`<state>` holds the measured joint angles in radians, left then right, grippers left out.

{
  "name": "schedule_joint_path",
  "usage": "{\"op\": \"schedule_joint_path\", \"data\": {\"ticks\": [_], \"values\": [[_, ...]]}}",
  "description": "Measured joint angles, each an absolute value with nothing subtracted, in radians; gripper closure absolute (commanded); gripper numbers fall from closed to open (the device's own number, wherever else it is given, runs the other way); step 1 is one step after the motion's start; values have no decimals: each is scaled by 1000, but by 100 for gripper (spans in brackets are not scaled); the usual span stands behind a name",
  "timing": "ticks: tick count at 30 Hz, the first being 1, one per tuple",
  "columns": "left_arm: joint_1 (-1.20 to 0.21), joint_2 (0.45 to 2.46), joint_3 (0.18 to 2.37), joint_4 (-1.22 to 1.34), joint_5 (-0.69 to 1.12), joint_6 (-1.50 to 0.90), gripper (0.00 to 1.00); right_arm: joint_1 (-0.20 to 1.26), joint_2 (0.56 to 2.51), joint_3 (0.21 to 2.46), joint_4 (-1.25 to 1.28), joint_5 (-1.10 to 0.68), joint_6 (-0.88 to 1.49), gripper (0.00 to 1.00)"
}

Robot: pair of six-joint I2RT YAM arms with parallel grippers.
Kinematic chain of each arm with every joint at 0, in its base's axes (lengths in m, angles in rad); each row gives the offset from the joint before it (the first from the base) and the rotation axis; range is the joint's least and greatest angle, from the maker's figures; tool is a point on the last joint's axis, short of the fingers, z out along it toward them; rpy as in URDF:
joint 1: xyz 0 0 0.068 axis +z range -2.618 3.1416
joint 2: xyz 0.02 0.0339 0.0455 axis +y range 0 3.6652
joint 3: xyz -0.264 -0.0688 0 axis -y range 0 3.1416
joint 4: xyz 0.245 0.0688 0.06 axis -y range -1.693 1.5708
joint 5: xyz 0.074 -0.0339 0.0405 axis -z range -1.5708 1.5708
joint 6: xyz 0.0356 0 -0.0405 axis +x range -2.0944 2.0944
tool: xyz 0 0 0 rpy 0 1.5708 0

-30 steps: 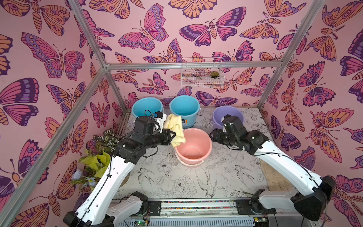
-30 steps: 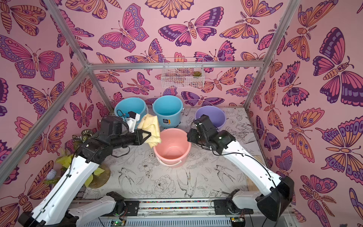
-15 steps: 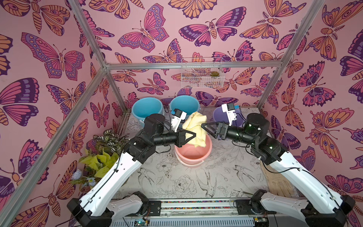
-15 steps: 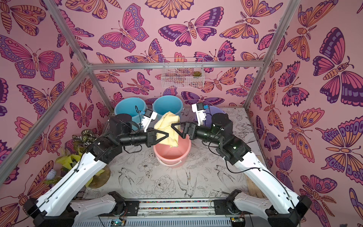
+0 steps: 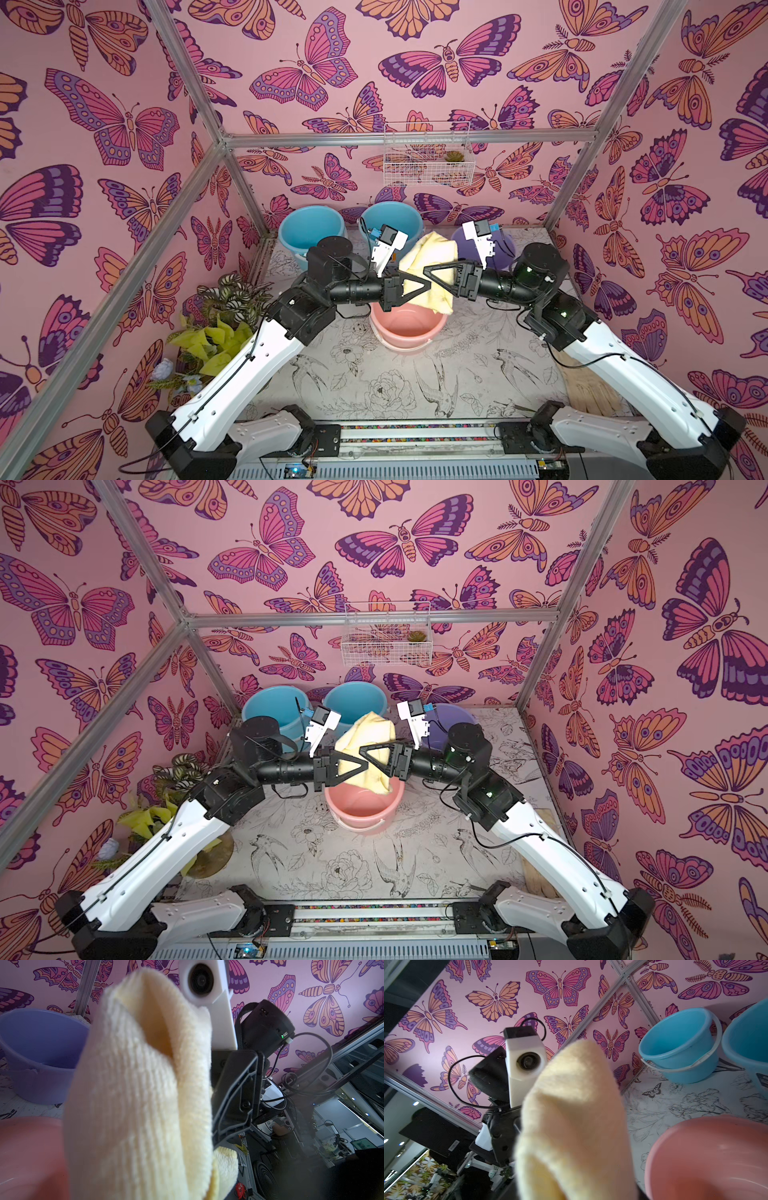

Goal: Wipe the inside of the bucket with a cloth
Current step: Adjust the cleaning item.

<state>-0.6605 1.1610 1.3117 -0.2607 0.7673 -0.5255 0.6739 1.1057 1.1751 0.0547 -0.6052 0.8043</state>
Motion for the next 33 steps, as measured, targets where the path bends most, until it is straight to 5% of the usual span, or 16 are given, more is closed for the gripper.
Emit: {"op": "schedule_joint_path", "data": {"ticks": [5, 6, 10, 13, 26, 33], "values": [[-661, 1161, 1311, -260, 763, -529, 100, 676, 1106, 1171, 80, -603, 817, 99], [-661, 1161, 1311, -261, 759, -529, 93, 676, 1106, 1170, 83, -603, 819, 100], [-667, 1147, 1316, -303, 690, -512, 66, 677, 1106, 1169, 78, -587, 811, 100], [-666, 1133, 1331, -383, 596, -487, 57, 678, 1104, 1169, 39, -544, 785, 100], [-627, 1123, 1358, -809, 57, -533, 54, 678, 1106, 1198, -224, -323, 607, 100], [-614, 1180, 1314, -913, -42, -648, 50, 678, 1118, 1205, -258, -300, 583, 100]]}}
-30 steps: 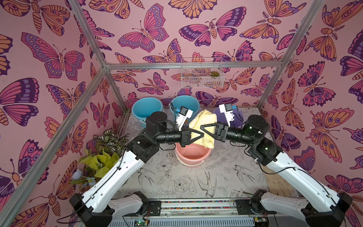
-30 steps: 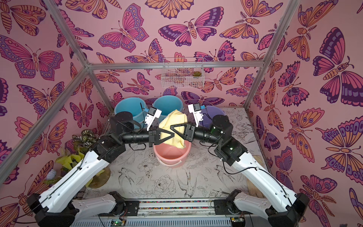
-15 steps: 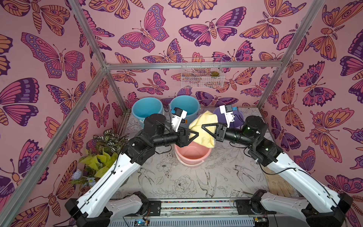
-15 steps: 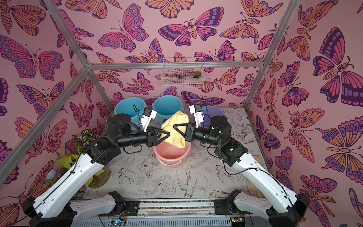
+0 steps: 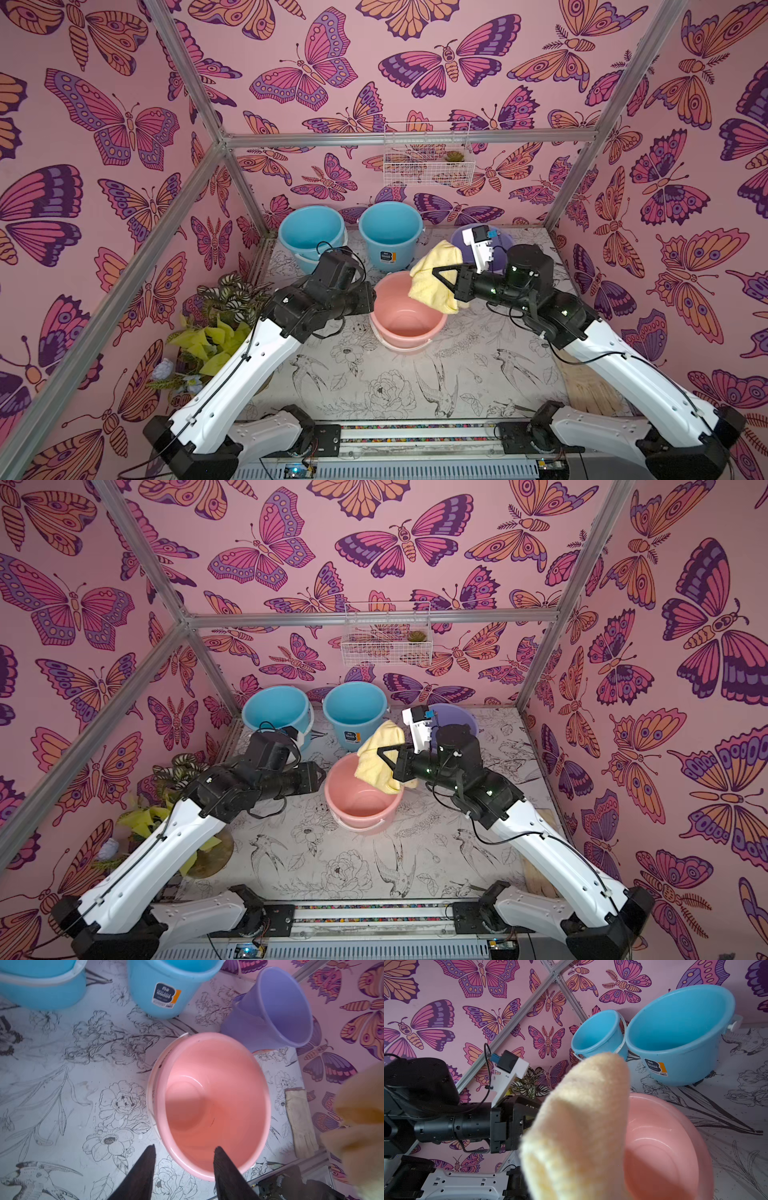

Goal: Wipe the inside of the bucket with a cloth
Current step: Adjust the cleaning item, then pick up the bucket from the center of the board.

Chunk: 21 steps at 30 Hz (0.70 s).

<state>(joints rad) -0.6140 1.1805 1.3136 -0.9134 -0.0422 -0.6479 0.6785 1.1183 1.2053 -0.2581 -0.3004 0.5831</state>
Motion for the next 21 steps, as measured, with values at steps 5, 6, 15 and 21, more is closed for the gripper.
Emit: {"op": "schedule_joint_path", "data": {"ticks": [5, 6, 15, 21], "values": [[-614, 1279, 1280, -926, -45, -706, 41, 678, 1119, 1213, -278, -286, 567, 100], [-614, 1299, 1276, -927, -45, -713, 40, 678, 1119, 1213, -281, -283, 566, 100], [-609, 1401, 1270, -925, -18, -744, 45, 678, 1108, 1213, -306, -270, 550, 100], [-609, 1441, 1270, -913, 10, -750, 69, 678, 1097, 1213, -308, -269, 548, 100]]}}
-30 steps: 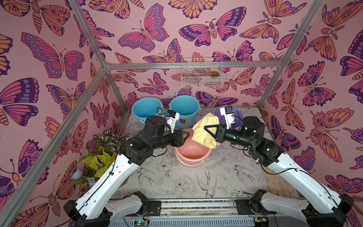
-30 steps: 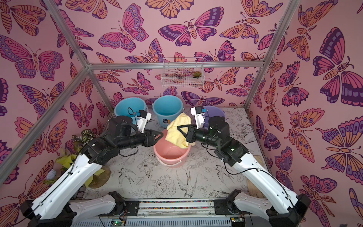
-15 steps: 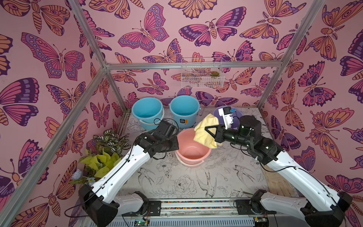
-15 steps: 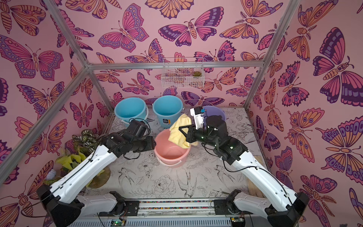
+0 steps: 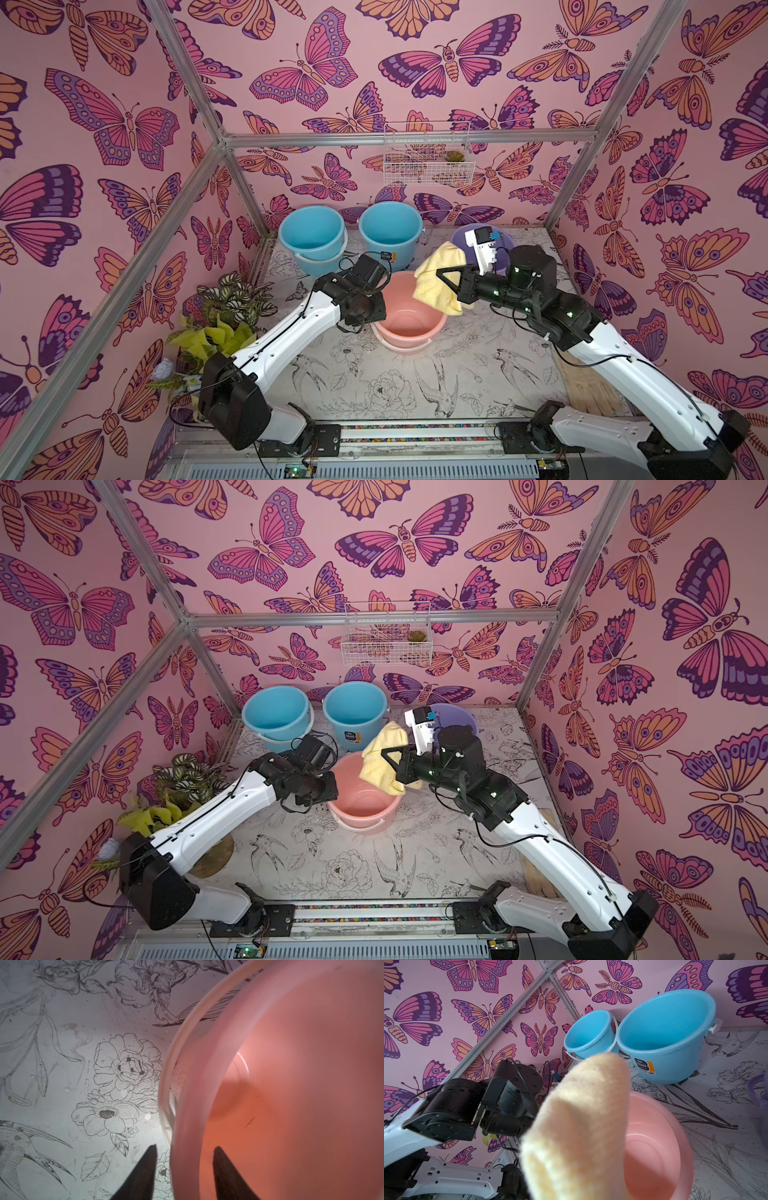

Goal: Wipe the inside of the bucket with a cloth
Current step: Pick up the bucket from the center of the board.

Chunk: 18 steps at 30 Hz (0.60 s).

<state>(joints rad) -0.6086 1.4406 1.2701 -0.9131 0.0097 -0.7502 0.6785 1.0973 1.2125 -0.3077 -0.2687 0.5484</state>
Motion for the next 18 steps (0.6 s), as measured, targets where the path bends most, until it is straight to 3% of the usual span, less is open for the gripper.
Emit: {"op": "schedule_joint_path", "data": {"ticks": [9, 18], "values": [[-609, 1444, 1271, -914, 30, -738, 100, 678, 1094, 1216, -342, -246, 534, 100], [-620, 1438, 1278, -914, 24, -676, 100, 725, 1193, 1327, -476, -190, 454, 100]]}}
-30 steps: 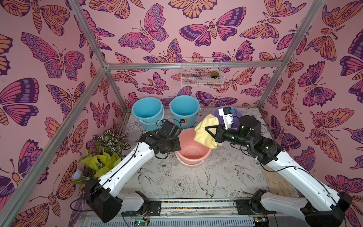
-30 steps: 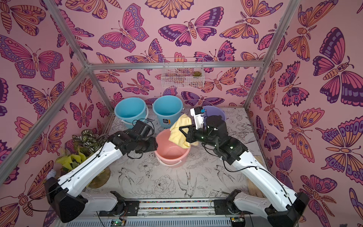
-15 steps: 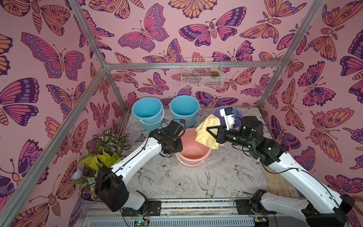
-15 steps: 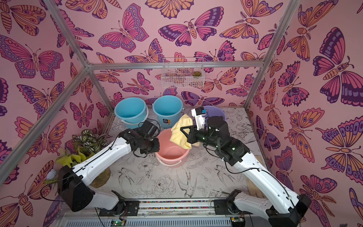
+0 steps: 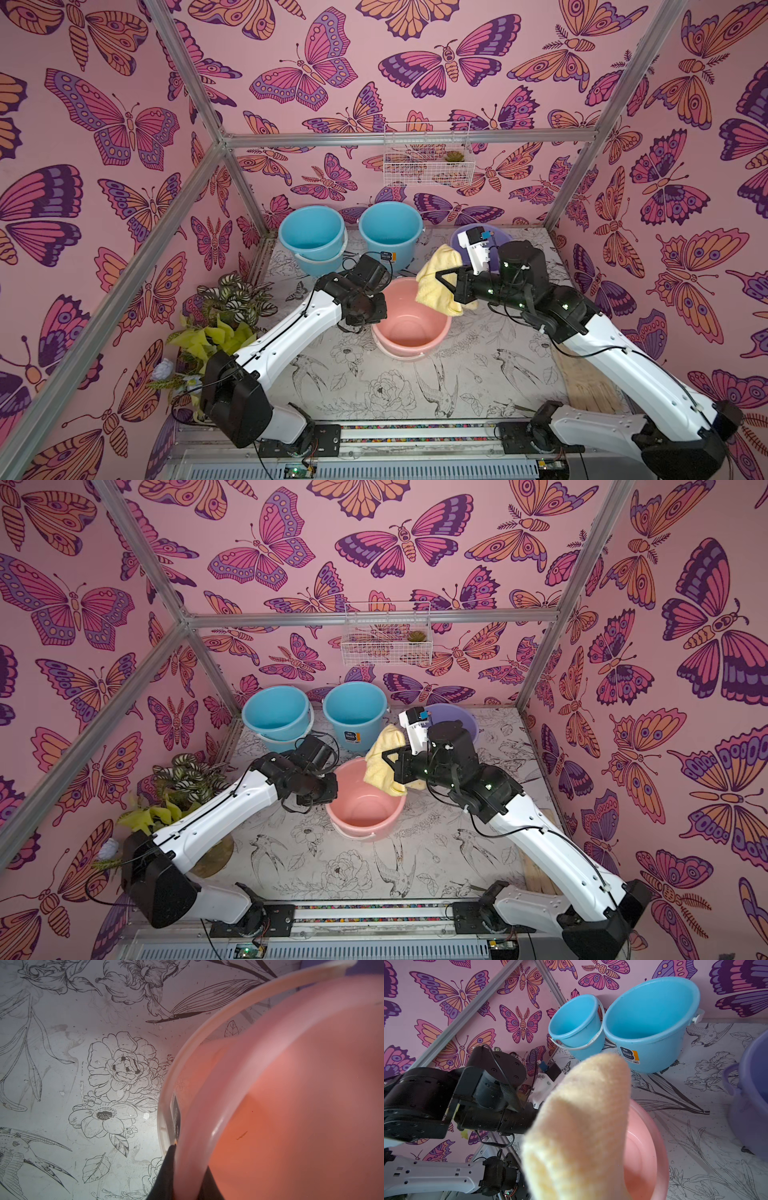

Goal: Wipe the inside of the bucket with a cloth
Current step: Pick up the bucket from the center of the board.

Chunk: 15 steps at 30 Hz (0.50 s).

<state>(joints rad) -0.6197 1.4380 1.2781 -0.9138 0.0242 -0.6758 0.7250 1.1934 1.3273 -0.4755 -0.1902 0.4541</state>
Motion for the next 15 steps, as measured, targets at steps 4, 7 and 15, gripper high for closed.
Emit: {"op": "schedule_joint_path", "data": {"ticks": [4, 7, 15], "values": [[-655, 1431, 1293, -913, 3, -635, 100, 794, 1261, 1377, -521, -137, 382, 100], [-679, 1428, 1304, -913, -1, -611, 100, 839, 1302, 1380, -537, -105, 325, 100], [-698, 1426, 1309, -905, -2, -583, 100, 852, 1368, 1301, -527, -64, 246, 100]]}}
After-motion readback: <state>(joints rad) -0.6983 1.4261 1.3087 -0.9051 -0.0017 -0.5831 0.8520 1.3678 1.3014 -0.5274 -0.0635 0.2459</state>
